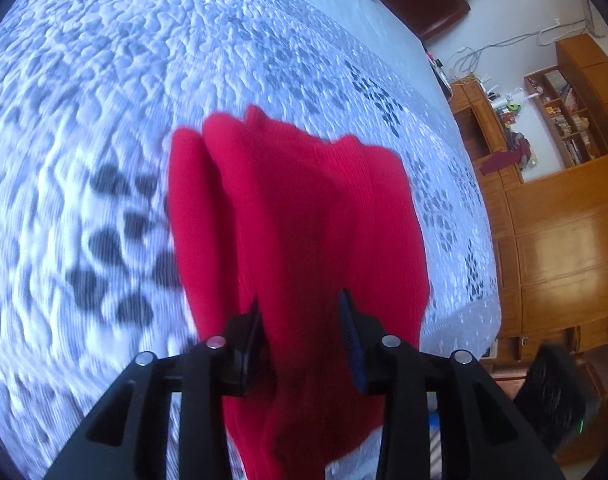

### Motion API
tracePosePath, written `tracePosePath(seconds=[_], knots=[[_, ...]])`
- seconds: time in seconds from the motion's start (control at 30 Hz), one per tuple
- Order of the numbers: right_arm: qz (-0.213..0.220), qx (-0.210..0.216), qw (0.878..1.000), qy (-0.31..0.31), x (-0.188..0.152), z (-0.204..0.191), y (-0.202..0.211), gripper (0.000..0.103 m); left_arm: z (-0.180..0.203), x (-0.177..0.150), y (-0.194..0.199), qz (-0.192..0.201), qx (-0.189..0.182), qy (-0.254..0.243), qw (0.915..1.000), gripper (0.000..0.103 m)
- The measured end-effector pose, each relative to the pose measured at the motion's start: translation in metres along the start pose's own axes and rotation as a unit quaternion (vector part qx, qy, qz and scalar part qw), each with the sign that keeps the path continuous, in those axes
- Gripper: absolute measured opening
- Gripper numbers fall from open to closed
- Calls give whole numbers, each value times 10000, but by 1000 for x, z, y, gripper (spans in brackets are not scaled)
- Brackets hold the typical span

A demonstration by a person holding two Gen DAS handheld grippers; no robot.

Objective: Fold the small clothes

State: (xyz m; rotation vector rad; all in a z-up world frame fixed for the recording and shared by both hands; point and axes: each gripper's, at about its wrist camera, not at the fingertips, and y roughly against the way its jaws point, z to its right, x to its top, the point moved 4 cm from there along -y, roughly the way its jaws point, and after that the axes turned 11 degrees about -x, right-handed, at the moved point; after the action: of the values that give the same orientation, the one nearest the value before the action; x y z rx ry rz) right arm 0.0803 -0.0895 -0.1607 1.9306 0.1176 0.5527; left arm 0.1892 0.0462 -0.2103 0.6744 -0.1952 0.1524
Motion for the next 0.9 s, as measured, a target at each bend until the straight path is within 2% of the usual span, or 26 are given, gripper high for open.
tracePosePath(seconds=[0.1,0.23,0.33,0.5,0.53,0.57,0.63,0.8,0.9], knots=[[105,-381,9977,-555,-16,45,20,57,2,-24,3,-1,-19,2,10000,38],[-34,-260,9889,-1461,-32,94,25,58,3,-51,5,-3,242,-67,9997,38],[-251,-36,9850,-1708,-40,100,20,60,7,-66,6,26,496,-189,9986,38],[-549,-56,9827,-1769,-40,94,-3,59,13,-81,5,48,809,-337,9961,38],[-596,-45,9820,-1791,-38,94,-9,48,13,-82,5,49,851,-340,9958,35],[-630,-57,9816,-1802,-36,92,-15,31,14,-82,2,58,906,-331,9953,33],[-671,-15,9816,-1785,-33,88,-20,20,15,-83,1,46,958,-361,9947,27],[-518,143,9843,-1684,-27,97,11,15,21,-85,3,101,821,-243,9963,21],[-513,7,9861,-1580,-29,103,19,15,22,-92,-2,43,843,-250,9961,21]])
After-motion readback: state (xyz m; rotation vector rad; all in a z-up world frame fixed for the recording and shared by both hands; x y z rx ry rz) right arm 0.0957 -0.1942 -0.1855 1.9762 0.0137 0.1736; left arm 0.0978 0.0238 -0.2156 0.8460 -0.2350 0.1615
